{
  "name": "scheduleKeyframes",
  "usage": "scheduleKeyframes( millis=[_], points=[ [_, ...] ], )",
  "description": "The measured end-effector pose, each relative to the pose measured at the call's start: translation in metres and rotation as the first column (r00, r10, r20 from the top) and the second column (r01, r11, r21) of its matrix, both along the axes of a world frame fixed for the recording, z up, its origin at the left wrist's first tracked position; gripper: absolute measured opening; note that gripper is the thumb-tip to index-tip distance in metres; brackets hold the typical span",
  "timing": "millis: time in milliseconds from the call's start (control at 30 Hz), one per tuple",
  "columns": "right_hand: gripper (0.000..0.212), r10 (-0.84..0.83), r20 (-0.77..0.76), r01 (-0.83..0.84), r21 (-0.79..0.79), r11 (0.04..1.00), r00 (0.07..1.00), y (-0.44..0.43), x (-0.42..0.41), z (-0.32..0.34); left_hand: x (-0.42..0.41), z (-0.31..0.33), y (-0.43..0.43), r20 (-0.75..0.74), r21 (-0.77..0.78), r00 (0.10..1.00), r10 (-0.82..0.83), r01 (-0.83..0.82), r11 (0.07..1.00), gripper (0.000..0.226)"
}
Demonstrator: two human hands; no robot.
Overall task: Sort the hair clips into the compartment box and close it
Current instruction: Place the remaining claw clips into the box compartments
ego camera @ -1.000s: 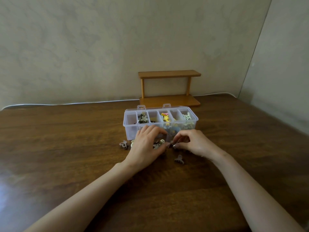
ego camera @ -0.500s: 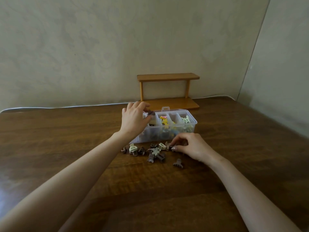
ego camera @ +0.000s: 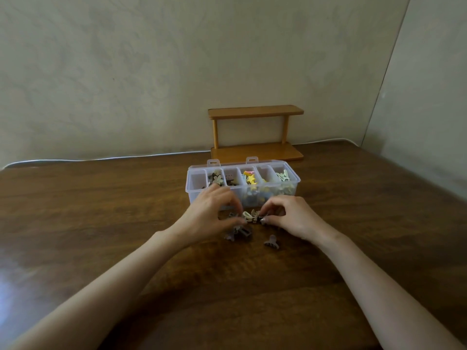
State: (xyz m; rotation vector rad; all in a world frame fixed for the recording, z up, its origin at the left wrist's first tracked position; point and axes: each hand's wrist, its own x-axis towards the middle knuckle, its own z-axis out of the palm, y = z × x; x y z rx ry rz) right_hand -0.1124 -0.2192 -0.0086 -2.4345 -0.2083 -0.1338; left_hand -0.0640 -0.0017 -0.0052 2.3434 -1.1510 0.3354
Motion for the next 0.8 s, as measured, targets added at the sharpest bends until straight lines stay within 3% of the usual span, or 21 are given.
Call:
scheduleKeyframes(
  millis=[100, 200, 533, 800],
  points=[
    [0.012, -0.006, 0.000, 0.006, -0.008, 1.000, 1.000, 0.000, 0.000, 0.000, -0.004, -0.007, 0.000, -0.072, 0.171, 0.995, -0.070, 0.081, 0.982, 0.044],
    [0.011, -0.006, -0.004, 0.006, -0.002, 1.000, 1.000, -0.001, 0.000, 0.000, -0.003, -0.010, -0.001, -0.059, 0.191, 0.997, -0.058, 0.068, 0.979, 0.034],
    [0.007, -0.030, 0.002, 0.030, 0.049, 0.998, 1.000, 0.001, -0.002, 0.001, -0.006, -0.011, -0.002, -0.020, 0.013, 0.999, -0.036, 0.036, 0.999, 0.030],
    [0.007, -0.054, 0.033, 0.052, 0.054, 0.997, 0.998, 0.000, -0.004, 0.002, -0.001, -0.002, -0.004, 0.039, -0.241, 0.983, 0.178, -0.164, 0.957, 0.023]
  ],
)
